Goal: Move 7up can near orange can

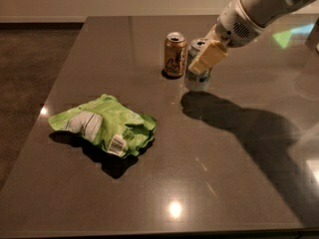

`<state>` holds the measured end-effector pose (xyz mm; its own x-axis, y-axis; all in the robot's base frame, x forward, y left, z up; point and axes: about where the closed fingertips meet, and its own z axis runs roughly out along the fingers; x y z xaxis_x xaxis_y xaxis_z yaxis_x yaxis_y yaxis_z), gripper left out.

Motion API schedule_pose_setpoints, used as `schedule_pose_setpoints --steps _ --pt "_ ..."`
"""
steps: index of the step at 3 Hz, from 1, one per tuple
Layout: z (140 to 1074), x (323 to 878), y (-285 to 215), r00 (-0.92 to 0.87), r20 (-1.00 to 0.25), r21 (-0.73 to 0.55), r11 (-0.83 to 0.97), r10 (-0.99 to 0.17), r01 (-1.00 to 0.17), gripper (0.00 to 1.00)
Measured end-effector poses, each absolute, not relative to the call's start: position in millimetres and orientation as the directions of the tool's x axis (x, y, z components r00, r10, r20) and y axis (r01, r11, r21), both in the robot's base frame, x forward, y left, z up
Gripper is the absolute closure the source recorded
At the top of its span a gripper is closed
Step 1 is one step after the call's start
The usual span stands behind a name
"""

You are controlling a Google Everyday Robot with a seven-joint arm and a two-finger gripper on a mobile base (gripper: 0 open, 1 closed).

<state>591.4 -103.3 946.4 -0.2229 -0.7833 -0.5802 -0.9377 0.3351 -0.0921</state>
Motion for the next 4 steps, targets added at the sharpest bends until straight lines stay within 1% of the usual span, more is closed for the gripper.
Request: schedule_pose_setpoints --steps 2,3,4 --pt "925 637 -104 -0.285 -0.598 -0.094 0.419 -0.749 -0.903 1.0" --pt "918 649 -105 -0.29 -0.596 -0.105 0.43 -0.749 -0.897 0.81" --pt "914 652 -107 -0.275 -0.587 -0.124 0.421 -0.762 -0.899 0.59"
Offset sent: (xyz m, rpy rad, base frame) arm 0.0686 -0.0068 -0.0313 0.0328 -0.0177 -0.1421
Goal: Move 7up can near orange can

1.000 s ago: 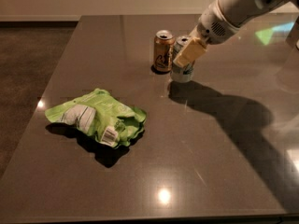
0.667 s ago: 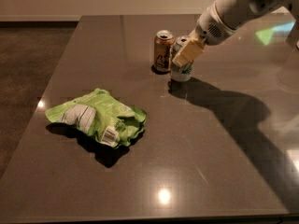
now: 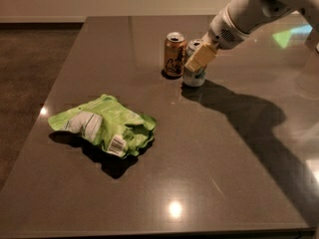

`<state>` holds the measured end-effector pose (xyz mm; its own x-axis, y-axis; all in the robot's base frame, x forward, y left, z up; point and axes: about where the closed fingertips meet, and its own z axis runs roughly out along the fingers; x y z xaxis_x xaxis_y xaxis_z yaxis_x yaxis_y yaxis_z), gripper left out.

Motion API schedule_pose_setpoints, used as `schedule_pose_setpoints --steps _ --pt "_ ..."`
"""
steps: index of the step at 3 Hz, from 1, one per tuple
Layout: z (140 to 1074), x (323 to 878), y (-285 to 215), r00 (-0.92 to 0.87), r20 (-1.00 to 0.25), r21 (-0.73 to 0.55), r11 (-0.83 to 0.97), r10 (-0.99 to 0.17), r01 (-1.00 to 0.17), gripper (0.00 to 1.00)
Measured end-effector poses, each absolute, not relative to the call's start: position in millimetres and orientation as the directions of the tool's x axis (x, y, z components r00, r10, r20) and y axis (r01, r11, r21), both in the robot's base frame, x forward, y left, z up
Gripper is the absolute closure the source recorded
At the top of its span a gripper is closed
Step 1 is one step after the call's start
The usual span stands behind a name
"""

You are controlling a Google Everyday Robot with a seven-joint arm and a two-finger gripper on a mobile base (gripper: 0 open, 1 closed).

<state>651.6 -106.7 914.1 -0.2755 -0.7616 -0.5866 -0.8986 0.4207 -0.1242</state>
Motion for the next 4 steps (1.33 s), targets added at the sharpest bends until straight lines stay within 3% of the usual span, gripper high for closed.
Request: schedule_pose_setpoints --steps 2,3,4 --pt "910.8 652.0 -103.3 -0.274 -0.585 -0.12 0.415 -0.764 -0.902 0.12" --pt "909.2 652.1 -101.6 -0.273 -0.584 -0.118 0.413 -0.764 -0.903 0.0" --pt "909.2 652.2 -101.5 -0.273 -0.584 -0.117 0.413 -0.764 -0.903 0.0"
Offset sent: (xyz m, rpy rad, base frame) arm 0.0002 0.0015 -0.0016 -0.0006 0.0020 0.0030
